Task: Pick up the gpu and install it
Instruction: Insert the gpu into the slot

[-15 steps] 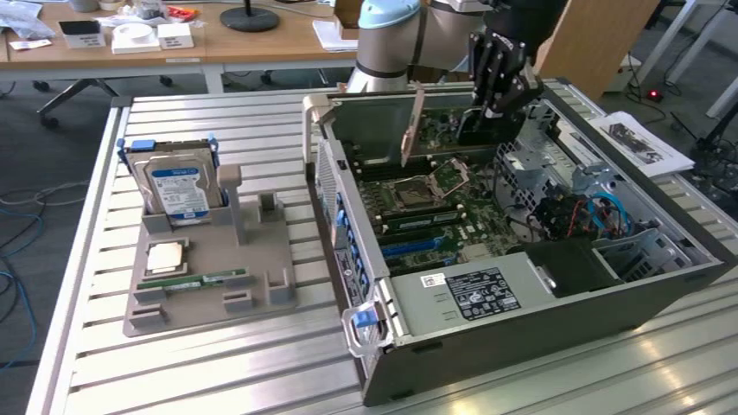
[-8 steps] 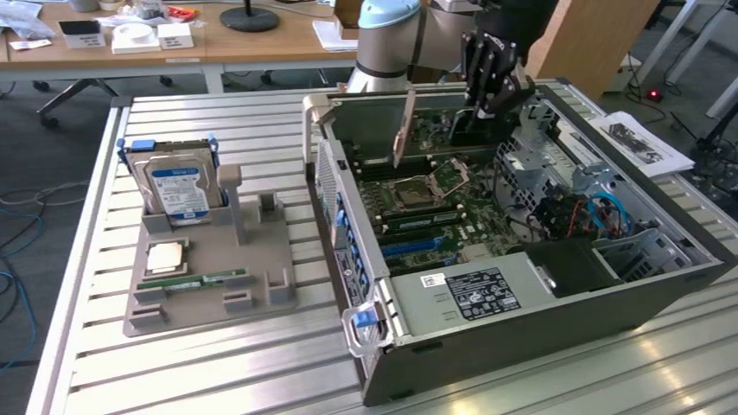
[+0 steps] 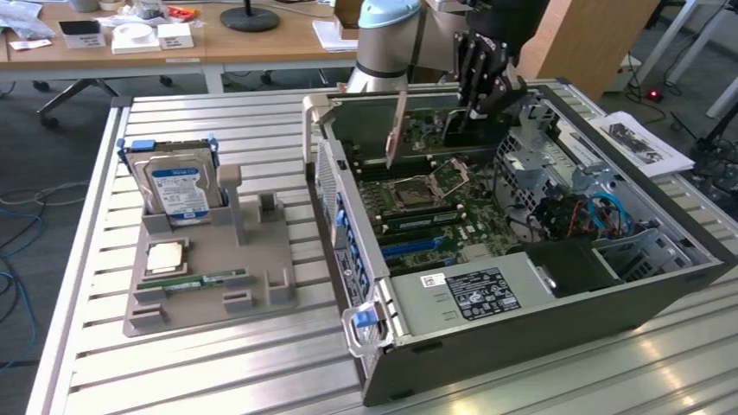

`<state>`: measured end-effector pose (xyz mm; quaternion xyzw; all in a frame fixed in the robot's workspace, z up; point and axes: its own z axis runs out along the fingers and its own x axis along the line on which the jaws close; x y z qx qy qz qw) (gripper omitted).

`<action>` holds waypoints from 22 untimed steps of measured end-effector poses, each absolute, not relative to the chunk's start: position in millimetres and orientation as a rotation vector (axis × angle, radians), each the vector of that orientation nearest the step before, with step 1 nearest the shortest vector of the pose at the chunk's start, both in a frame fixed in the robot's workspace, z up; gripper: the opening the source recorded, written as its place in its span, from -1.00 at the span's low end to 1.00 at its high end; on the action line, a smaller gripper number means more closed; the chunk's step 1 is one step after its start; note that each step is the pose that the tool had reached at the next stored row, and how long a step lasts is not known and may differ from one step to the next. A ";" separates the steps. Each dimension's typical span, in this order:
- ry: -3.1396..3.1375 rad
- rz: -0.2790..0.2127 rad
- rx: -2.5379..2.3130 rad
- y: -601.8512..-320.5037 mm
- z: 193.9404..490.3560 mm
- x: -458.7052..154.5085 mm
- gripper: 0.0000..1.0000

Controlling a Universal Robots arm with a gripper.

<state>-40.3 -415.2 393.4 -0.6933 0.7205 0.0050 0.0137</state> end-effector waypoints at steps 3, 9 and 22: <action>2.244 0.016 -2.159 -416.6 393.5 -41.2 -0.46; 2.244 0.016 -2.159 -422.1 393.4 -41.8 -0.46; 2.244 0.016 -2.159 -429.6 391.7 -42.1 -0.46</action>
